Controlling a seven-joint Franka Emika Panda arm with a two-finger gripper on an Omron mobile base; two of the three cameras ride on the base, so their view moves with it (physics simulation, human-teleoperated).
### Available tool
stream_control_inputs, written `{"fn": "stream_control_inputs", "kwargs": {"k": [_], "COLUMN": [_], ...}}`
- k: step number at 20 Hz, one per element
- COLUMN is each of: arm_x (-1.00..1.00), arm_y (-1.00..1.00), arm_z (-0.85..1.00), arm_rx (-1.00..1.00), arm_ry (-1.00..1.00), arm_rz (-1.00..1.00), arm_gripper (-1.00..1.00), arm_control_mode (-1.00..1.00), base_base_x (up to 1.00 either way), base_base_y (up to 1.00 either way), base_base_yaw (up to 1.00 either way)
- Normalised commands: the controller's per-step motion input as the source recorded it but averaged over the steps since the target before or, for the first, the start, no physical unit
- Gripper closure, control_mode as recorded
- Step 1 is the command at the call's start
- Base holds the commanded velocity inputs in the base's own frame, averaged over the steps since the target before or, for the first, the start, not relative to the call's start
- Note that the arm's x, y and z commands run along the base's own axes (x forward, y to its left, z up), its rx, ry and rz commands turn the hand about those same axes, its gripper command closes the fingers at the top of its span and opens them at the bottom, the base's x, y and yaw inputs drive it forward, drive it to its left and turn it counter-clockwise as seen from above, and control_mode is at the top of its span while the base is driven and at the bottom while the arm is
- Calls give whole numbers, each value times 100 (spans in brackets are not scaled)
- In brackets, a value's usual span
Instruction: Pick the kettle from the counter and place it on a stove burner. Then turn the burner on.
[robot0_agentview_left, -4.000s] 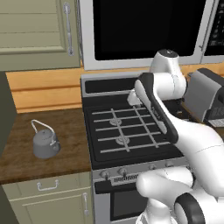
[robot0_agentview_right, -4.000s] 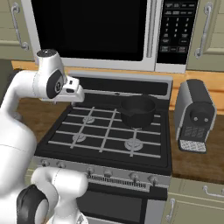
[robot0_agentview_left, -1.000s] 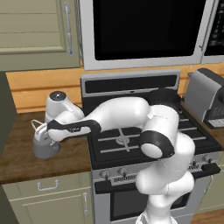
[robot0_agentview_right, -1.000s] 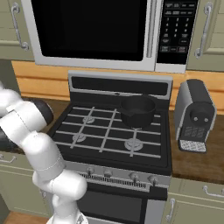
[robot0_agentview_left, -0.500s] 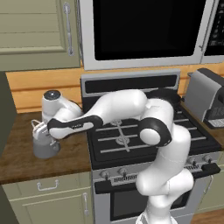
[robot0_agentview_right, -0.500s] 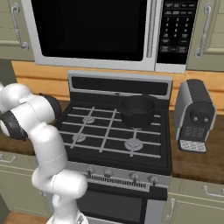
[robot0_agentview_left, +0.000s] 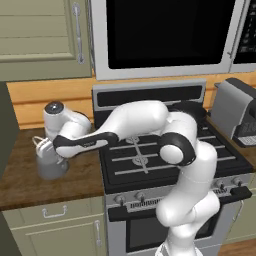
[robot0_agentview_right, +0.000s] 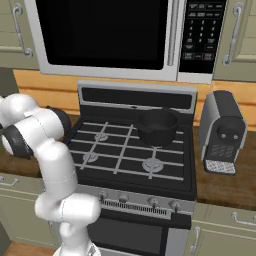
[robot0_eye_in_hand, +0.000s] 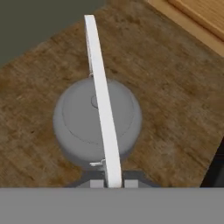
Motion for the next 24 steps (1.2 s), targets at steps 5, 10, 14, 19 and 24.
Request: {"fn": "stream_control_inputs", "kwargs": {"k": [5,10,14,19,24], "arm_x": [-90,-32,5,26,33], "arm_y": [-86,-100,-100,-100,-100], "arm_z": [36,36,3,0,2], "arm_rx": [4,4,0,7,13], "arm_ry": [-34,-32,-18,-1,26], "arm_rz": [-1,-14,-20,-28,-28], "arm_gripper": [100,100,100,100,100], "arm_control_mode": [-100,-100,-100,-100,-100], "base_base_x": [0,0,0,0,0], "base_base_y": [0,0,0,0,0], "base_base_yaw": [0,0,0,0,0]}}
